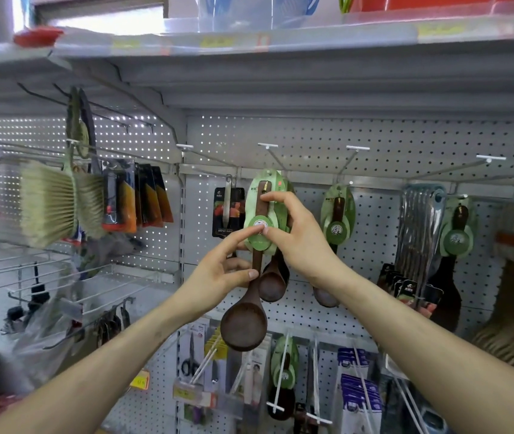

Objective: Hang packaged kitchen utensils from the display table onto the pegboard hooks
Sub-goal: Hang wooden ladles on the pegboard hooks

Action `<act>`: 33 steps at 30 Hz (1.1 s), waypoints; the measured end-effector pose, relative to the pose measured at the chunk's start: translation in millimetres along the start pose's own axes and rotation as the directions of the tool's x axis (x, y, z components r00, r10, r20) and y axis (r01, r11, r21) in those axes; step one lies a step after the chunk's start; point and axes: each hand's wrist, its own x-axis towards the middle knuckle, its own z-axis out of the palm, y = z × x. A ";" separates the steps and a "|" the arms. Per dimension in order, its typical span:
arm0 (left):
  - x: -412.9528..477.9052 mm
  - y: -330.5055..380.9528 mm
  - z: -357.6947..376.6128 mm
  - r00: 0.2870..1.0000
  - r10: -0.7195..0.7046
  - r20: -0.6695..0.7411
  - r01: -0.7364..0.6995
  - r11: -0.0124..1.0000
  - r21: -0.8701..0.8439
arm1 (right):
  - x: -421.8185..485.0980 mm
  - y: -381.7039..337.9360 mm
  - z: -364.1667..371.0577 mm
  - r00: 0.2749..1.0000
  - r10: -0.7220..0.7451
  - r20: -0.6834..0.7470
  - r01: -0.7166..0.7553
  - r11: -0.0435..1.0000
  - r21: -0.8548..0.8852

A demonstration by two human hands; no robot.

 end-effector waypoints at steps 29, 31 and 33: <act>86.9 -111.7 19.0 0.999 -0.045 -0.019 0.048 0.975 0.215 | 44.1 104.4 6.2 0.968 0.160 -0.193 -0.192 0.968 -0.159; 84.8 -112.5 17.8 0.998 -0.059 -0.016 0.061 0.977 0.203 | 36.2 100.3 3.0 0.965 0.180 -0.188 -0.211 0.964 -0.160; 79.6 -111.0 17.4 0.998 -0.067 -0.010 0.067 0.976 0.208 | 26.5 95.8 -0.9 0.967 0.191 -0.168 -0.223 0.955 -0.198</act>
